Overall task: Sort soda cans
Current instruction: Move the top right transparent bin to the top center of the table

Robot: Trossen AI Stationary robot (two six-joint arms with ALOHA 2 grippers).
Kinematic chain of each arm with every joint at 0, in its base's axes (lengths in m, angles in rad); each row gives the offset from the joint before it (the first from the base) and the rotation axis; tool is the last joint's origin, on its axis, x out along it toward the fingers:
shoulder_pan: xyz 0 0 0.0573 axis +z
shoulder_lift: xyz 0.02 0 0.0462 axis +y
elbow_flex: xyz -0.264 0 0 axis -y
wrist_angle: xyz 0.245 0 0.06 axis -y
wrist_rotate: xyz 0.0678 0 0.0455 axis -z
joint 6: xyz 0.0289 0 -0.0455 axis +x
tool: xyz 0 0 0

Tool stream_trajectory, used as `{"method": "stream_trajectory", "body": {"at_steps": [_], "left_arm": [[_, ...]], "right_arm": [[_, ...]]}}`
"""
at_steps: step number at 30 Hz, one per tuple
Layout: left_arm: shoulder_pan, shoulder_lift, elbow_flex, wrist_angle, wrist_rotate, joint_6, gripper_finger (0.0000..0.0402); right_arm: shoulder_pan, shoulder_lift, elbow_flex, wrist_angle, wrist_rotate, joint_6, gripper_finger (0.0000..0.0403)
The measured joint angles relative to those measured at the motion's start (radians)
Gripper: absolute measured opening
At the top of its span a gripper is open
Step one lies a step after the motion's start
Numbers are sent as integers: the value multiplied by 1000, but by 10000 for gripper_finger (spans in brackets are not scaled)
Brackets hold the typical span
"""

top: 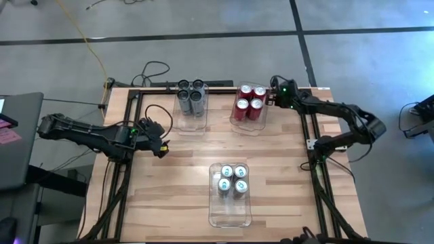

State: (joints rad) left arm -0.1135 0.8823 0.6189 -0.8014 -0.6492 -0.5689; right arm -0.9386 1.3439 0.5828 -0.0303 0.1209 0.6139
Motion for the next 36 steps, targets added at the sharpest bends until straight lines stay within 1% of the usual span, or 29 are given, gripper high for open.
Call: {"method": "stream_trajectory", "body": {"at_steps": [2, 7, 11, 17, 23, 32, 36], "left_arm": [[0, 0, 0, 0, -1, -5, 371], [-26, 0, 0, -2, -1, -20, 371], [-47, 0, 0, -3, -1, -28, 371], [-78, 0, 0, -14, -1, -63, 371], [-85, 0, 0, -17, -1, -72, 371], [-85, 0, 0, -16, -3, -78, 371], [-85, 0, 0, -15, -7, -84, 371]], "right_arm": [[0, 12, 0, 35, -39, 13, 1], [10, 55, -1, 41, -43, 25, 1], [24, 97, -2, 103, -44, 24, 1], [48, 132, -2, 187, -94, -34, 1], [49, 135, -2, 208, -102, -62, 1], [52, 136, -3, 309, -197, -93, 0], [75, 136, -3, 349, -210, -91, 0]]}}
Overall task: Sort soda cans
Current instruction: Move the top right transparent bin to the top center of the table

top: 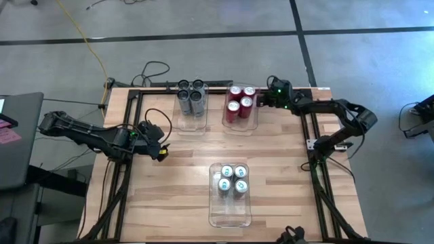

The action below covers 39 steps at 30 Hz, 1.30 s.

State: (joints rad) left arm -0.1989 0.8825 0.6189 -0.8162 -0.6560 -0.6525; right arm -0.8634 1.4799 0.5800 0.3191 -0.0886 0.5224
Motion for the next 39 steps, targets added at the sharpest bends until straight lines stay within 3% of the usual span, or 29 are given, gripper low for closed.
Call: {"method": "stream_trajectory", "body": {"at_steps": [12, 18, 22, 31, 39], "left_arm": [[0, 0, 0, 7, -10, -23, 371], [0, 0, 0, 6, -11, -36, 371], [-4, 0, 0, 7, -10, -30, 371], [-21, 0, 0, 1, -22, -43, 371], [-33, 0, 0, -1, -22, -47, 371]], "right_arm": [[67, 0, 1, 43, -4, 46, 0], [88, -1, 3, -13, 103, 108, 0], [85, 14, 3, 2, 112, 135, 0], [136, 146, 5, 122, 114, 210, 0], [163, 236, 95, 148, 74, 194, 0]]}}
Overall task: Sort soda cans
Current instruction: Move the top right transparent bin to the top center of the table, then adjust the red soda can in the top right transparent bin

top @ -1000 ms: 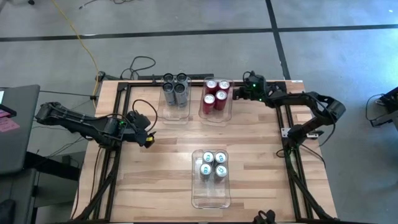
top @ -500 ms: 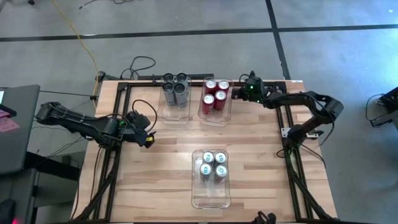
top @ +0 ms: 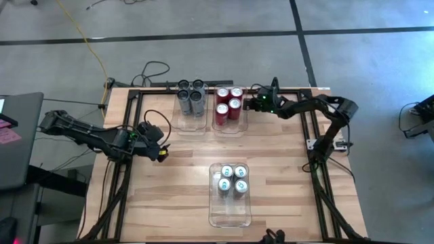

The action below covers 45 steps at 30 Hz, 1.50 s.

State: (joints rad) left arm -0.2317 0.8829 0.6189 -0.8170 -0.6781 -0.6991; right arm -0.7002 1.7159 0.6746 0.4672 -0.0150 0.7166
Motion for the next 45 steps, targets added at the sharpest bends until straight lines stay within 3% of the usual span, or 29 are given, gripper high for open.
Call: {"method": "stream_trajectory", "body": {"at_steps": [14, 25, 29, 34, 39, 45], "left_arm": [[0, 0, 0, -4, -5, -4, 371], [-17, 0, 0, -53, 7, -75, 371], [-17, 0, 0, -53, 8, -80, 371], [-17, 0, 0, -52, -6, -75, 371], [-17, 0, 0, -35, -38, -47, 371], [-17, 0, 0, -31, -44, -47, 371]], "right_arm": [[38, 85, 123, -2, -36, -17, 0], [69, -144, 124, -192, 1, -69, 0], [136, -246, 124, -255, 70, -71, 0], [276, -297, 124, -230, 75, -74, 0], [384, -258, 140, -221, 75, -132, 0], [438, -151, 230, -219, 63, -201, 0]]}}
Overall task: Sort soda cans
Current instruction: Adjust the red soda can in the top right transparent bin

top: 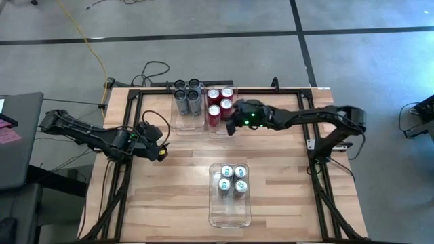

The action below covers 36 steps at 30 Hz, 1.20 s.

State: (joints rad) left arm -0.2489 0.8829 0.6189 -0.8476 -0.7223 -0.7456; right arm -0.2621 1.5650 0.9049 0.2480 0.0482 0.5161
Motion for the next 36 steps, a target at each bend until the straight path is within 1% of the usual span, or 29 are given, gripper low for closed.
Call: {"method": "stream_trajectory", "body": {"at_steps": [4, 9, 12, 16, 18, 21, 22, 30, 36], "left_arm": [[0, 0, 0, 0, 7, -9, 371], [0, 0, 0, -1, 33, -11, 371], [0, 0, 0, -5, 36, -11, 371], [0, 0, 0, -7, 36, -5, 371], [0, 0, 0, -8, 36, -4, 371], [0, 0, 0, -8, 35, -4, 371], [0, 0, 0, -8, 35, -4, 371], [0, 0, 0, -8, 35, -3, 371], [0, 0, 0, -7, 35, -23, 371]], "right_arm": [[15, 85, 79, -8, -25, -10, 0], [21, 157, 165, -121, -30, -46, 0], [20, 191, 198, -160, -28, -53, 0], [19, 226, 211, -169, -21, -54, 0], [18, 227, 211, -172, 2, -54, 0], [15, 224, 213, -173, 88, -77, 0], [10, 223, 213, -177, 99, -78, 0], [-27, 223, 213, -158, 108, -80, 0], [-24, 223, 213, -149, 109, -80, 0]]}}
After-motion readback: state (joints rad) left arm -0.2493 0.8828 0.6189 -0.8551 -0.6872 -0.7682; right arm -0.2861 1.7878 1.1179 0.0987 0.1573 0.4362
